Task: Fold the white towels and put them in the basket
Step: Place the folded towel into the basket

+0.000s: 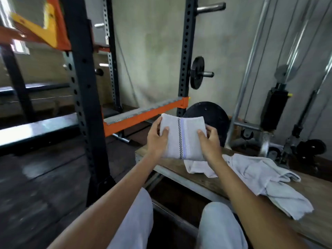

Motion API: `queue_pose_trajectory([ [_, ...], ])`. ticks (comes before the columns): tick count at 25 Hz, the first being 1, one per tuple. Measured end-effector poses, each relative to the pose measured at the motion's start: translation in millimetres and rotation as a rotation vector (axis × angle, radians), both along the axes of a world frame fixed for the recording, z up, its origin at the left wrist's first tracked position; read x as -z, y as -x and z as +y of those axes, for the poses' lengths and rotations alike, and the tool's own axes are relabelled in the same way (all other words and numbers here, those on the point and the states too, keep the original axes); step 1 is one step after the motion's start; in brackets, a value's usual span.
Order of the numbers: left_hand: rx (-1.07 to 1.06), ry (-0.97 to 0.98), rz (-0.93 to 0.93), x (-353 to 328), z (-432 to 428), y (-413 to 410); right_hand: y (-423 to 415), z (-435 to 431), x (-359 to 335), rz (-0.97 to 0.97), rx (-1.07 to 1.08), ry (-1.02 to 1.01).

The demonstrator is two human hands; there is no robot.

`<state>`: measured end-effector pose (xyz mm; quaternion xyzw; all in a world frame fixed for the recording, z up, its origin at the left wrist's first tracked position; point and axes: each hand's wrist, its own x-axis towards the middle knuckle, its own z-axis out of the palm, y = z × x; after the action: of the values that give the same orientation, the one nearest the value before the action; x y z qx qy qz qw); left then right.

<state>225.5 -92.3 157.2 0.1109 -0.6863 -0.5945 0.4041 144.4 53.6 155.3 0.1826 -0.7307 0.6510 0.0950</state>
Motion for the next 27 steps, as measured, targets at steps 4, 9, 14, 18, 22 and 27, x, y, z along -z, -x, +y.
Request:
queue_pose_trajectory([
  [4, -0.168, -0.048, 0.025, -4.7, -48.0, -56.0, -28.0, -70.3, -11.3, 0.001, -0.17, -0.041],
  [9, -0.364, -0.177, -0.038, 28.4, -116.5, -115.7, -65.8, -161.5, 14.2, -0.061, -0.392, -0.116],
  [14, -0.512, -0.384, -0.214, 132.6, -168.3, -149.9, -84.2, -237.6, 114.5, -0.228, -0.55, -0.299],
  [18, -0.553, -0.675, -0.444, 267.3, -185.0, -169.3, -92.8, -276.4, 247.7, -0.445, -0.673, -0.554],
  [22, -0.634, -1.004, -0.656, 386.4, -184.4, -175.1, -99.0, -286.8, 374.6, -0.626, -0.703, -0.766],
  [27, -0.932, -1.305, -0.853, 487.1, -187.0, -174.6, -112.6, -301.5, 489.4, -0.808, -0.764, -0.994],
])
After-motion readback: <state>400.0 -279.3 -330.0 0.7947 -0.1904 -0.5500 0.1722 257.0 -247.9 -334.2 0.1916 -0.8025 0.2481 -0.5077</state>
